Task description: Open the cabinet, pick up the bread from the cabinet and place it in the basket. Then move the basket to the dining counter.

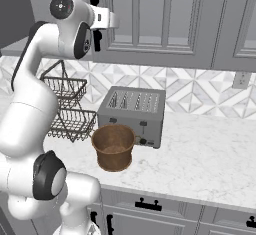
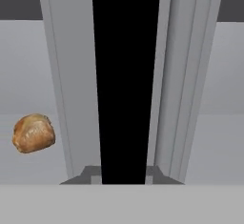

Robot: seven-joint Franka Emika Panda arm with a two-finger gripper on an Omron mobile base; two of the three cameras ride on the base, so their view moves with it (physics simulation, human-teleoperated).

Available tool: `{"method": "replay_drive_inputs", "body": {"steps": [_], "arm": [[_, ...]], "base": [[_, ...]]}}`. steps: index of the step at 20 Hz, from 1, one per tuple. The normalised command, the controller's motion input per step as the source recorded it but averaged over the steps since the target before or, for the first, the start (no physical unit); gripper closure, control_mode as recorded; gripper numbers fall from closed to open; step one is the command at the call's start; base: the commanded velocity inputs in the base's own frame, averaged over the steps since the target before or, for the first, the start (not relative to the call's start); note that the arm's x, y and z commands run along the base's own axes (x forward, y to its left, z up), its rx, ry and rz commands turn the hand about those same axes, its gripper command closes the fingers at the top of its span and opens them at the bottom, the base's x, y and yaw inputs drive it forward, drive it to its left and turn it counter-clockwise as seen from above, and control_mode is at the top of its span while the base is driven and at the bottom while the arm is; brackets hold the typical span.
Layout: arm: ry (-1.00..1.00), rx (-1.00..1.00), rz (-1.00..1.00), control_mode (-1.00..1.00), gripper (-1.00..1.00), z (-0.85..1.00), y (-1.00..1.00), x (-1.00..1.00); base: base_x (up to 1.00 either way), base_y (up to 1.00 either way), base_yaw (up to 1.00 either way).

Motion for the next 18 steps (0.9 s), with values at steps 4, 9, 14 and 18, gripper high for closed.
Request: {"method": "replay_drive_inputs", "body": {"steps": [4,9,14,18], "arm": [[0.0,0.0,0.0,-1.0,1.0,0.0,-0.05,-0.25],[-0.15,0.0,0.01,-1.0,1.0,0.0,-0.53,-1.0],[-0.16,0.02,0.03,-1.0,1.0,0.0,-0.74,-1.0],[-0.02,0.06,0.02,-1.0,1.0,0.08,-0.76,-1.0]], "base": [[0.0,0.0,0.0],[0.0,0.0,0.0],[0.0,0.0,0.0],[0.0,0.0,0.0]]}}
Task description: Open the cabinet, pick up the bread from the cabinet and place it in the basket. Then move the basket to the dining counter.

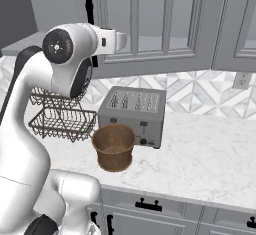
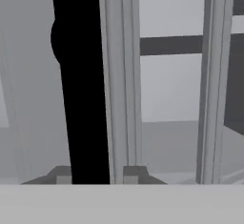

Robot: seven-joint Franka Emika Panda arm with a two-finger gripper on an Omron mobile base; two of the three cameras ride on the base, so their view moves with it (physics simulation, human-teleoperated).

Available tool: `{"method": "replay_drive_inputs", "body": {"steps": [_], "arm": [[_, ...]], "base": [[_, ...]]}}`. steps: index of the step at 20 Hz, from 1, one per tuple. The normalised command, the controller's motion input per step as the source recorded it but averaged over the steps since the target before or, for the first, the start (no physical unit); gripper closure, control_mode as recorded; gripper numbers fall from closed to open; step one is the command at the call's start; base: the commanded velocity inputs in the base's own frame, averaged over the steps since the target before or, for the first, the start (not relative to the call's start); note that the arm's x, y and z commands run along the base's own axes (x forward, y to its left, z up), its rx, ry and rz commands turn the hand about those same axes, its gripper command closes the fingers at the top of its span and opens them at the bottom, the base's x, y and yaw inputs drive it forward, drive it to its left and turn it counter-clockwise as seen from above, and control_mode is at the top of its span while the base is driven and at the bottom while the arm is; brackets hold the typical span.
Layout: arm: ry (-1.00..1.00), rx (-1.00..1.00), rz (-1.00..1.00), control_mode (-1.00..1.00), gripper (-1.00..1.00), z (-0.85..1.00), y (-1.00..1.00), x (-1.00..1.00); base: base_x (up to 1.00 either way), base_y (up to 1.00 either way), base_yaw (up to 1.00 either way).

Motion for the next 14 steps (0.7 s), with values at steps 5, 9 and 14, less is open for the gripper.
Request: {"method": "replay_drive_inputs", "body": {"steps": [5,9,14], "arm": [[0.01,0.08,0.03,-1.0,1.0,0.11,-0.91,-1.0],[0.1,0.08,0.01,-1.0,1.0,0.0,-0.84,-0.64],[0.1,0.06,-0.01,-1.0,1.0,0.0,-0.44,-0.23]], "base": [[0.0,0.0,0.0],[0.0,0.0,0.0],[0.0,0.0,0.0]]}}
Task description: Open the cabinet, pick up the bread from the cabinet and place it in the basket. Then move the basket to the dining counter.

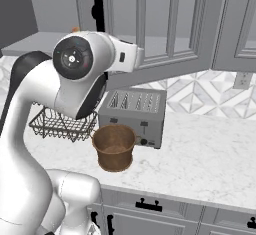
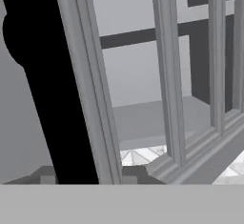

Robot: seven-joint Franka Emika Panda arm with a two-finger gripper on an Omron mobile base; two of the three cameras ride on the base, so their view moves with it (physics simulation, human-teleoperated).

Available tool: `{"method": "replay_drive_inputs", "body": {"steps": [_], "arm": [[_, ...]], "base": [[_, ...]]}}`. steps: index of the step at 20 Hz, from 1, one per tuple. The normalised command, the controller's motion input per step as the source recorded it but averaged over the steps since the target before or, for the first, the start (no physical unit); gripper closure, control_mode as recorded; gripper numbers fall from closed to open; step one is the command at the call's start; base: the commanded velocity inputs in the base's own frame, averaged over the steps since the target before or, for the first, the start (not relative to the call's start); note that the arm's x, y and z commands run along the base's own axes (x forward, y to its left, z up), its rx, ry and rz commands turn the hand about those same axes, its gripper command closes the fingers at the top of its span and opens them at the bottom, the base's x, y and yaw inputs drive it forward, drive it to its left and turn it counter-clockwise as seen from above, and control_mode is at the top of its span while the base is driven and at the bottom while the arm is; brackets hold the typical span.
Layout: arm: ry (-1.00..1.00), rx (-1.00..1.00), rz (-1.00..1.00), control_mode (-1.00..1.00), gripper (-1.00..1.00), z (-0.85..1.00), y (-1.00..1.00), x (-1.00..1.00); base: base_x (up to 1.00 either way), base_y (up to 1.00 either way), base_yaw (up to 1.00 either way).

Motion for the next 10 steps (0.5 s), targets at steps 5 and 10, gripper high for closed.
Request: {"method": "replay_drive_inputs", "body": {"steps": [5,10], "arm": [[0.0,0.0,-0.01,-1.0,-1.0,0.0,0.01,-0.29],[0.01,0.0,0.0,-1.0,-1.0,0.0,0.09,-0.02]], "base": [[0.0,0.0,0.0],[0.0,0.0,0.0]]}}
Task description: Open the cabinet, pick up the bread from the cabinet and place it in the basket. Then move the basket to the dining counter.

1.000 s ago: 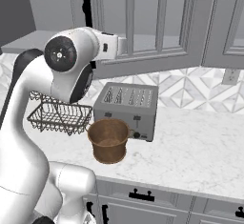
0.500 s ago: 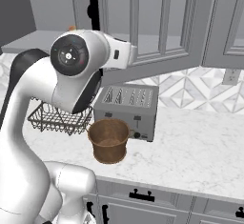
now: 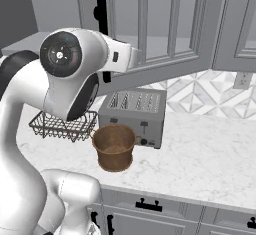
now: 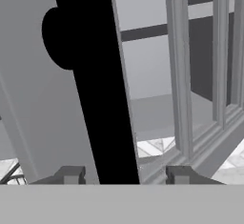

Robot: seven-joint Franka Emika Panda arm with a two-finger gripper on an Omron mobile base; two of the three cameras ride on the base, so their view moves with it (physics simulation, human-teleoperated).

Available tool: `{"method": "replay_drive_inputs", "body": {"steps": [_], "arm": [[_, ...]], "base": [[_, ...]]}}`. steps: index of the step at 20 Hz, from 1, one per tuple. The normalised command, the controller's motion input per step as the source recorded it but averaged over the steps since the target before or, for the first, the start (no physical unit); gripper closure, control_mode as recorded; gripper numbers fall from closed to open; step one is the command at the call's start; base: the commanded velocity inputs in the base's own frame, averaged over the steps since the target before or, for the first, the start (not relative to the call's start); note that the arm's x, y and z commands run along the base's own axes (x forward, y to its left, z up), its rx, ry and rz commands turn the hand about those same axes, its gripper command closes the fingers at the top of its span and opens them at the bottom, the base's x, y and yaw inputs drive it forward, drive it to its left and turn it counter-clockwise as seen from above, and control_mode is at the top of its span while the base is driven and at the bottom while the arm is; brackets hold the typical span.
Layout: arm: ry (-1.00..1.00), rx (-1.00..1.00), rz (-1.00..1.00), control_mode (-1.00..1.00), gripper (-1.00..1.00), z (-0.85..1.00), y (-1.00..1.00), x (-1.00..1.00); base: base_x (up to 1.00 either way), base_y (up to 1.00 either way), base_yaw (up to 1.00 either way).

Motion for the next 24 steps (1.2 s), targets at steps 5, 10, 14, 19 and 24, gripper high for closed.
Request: {"method": "replay_drive_inputs", "body": {"steps": [5,10,14,19,24], "arm": [[0.08,0.0,-0.06,-1.0,-1.0,0.05,0.0,-0.3],[0.13,-0.11,-0.07,-1.0,-1.0,0.23,0.23,-0.6],[0.17,-0.3,0.0,-1.0,-1.0,0.23,0.85,-0.33],[0.32,-0.59,0.0,-1.0,-1.0,-0.05,1.0,0.23],[0.4,-0.69,-0.01,-1.0,-1.0,-0.5,0.76,0.79]], "base": [[0.0,0.0,0.0],[0.0,0.0,0.0],[0.0,0.0,0.0],[0.0,0.0,0.0],[0.0,0.0,0.0]]}}
